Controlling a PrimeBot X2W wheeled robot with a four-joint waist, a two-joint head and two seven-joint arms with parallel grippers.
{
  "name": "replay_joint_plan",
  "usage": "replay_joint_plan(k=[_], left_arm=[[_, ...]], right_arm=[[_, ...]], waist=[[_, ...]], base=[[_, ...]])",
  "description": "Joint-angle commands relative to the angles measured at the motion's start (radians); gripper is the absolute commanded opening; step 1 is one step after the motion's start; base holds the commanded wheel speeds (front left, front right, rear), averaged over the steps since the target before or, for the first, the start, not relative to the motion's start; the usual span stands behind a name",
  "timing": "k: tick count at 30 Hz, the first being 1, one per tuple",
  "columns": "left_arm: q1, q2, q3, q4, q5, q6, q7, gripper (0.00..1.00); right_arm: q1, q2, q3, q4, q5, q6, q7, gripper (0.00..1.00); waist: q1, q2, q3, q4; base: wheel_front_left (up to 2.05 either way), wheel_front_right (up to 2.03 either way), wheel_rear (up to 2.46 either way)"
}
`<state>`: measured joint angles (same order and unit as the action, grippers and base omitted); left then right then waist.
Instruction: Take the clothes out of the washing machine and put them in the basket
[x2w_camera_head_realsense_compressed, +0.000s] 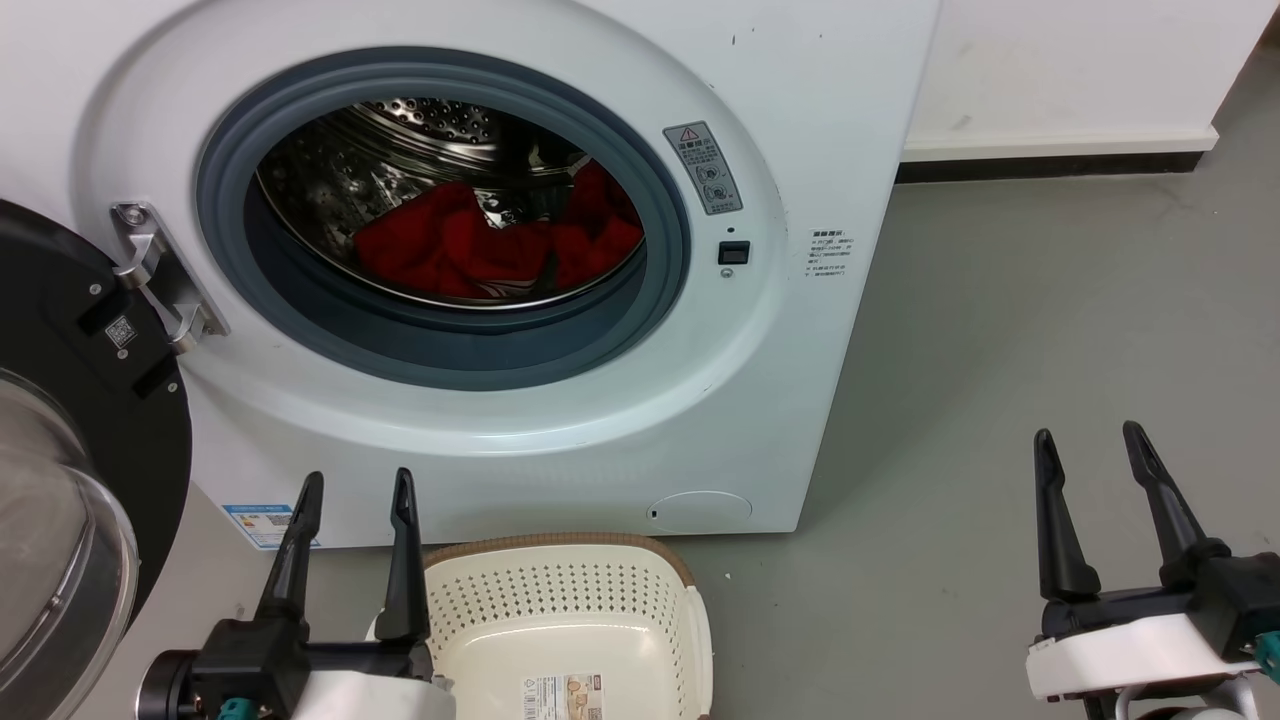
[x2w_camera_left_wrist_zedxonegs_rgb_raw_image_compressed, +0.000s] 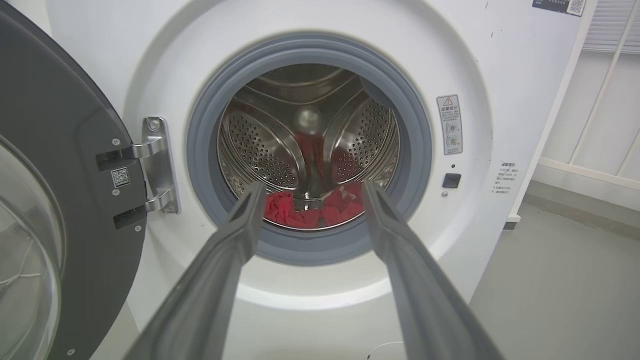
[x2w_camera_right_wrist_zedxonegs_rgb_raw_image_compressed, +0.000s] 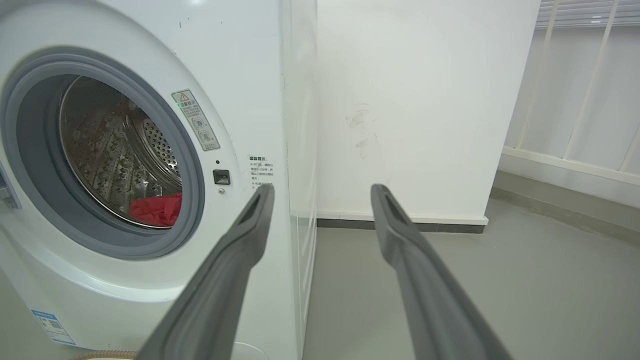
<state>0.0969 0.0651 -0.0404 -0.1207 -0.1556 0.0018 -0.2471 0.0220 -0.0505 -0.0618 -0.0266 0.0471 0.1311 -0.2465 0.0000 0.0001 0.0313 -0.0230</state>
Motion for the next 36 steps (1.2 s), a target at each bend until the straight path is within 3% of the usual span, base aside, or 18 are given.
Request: replay_joint_plan(k=[1,8,26,31,36], left_arm=[[0.009,-0.003,0.006,0.007,0.031,-0.017,-0.007,1.00],[0.016,-0.013,0.022,0.014,0.098,-0.027,-0.021,1.00],[0.018,-0.016,0.023,0.006,0.079,-0.028,-0.019,1.00],[-0.004,-0.015,0.032,0.035,0.087,-0.018,-0.019,1.00],[-0.062,-0.015,0.033,0.051,0.112,-0.035,-0.019,1.00]], right_arm=[[0.006,0.000,0.000,-0.002,-0.025,-0.001,-0.009,1.00],[0.011,0.001,0.005,0.014,-0.066,-0.001,-0.021,1.00],[0.001,0.001,0.007,0.049,-0.020,-0.001,-0.019,1.00],[-0.026,0.001,0.009,0.041,-0.020,-0.001,-0.019,1.00],[-0.061,0.001,0.016,0.015,-0.042,-0.001,-0.019,1.00]], waist=[[0.0000,-0.0001,0.000,0.000],[0.0000,-0.0001,0.001,-0.003],[0.0000,-0.0001,0.004,-0.007],[0.0000,-0.0001,0.047,-0.015],[0.0000,-0.0001,0.138,-0.035]], base=[[0.00,0.00,0.00],[0.00,0.00,0.00],[0.00,0.00,0.00],[0.00,0.00,0.00],[0.00,0.00,0.00]])
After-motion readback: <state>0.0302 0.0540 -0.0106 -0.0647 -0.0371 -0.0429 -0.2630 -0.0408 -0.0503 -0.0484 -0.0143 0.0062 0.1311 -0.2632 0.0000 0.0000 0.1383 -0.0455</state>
